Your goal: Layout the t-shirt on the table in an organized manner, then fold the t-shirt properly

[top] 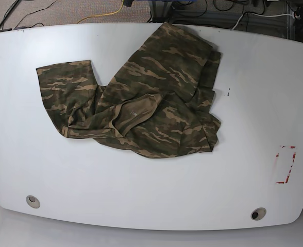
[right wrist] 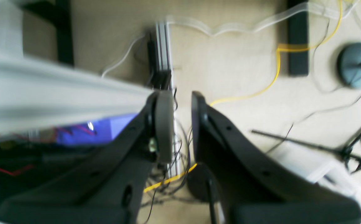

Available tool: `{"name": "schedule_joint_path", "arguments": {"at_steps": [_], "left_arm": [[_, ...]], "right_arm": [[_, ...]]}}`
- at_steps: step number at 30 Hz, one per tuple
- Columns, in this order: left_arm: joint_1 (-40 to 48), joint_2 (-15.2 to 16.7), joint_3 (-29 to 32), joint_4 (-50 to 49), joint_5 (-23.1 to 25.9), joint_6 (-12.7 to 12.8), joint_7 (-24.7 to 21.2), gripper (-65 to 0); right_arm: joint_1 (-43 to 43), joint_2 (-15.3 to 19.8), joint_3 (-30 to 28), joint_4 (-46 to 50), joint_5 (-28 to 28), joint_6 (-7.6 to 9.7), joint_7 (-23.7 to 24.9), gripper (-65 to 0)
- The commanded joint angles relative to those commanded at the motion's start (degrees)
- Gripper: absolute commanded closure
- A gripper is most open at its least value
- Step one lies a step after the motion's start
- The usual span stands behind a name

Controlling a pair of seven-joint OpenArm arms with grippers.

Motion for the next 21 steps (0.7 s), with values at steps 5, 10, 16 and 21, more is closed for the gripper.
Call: {"name": "schedule_joint_path", "arguments": {"at_steps": [5,10,16,21], "left_arm": [[2.02,0.18,-0.79,6.86,-0.09,0.0,0.0,-24.2],[3.25,0.18,-0.44,12.92,-0.09,0.0,0.0,-24.2],[3.08,0.18,1.58,17.93,0.09,0.0,0.0,-24.2],[1.23,-0.26,4.22,19.52,0.26,0.0,0.0,-24.2]], "right_arm": [[-1.05,0.0,0.0,4.92,-0.35,0.0,0.0,-9.2],[-0.44,0.09,0.0,7.3,-0.26,0.0,0.0,-9.2],[4.84,0.09,-0.18,8.0,-0.35,0.0,0.0,-9.2],[8.62,0.09,-0.26,8.18,-0.35,0.0,0.0,-9.2]]}}
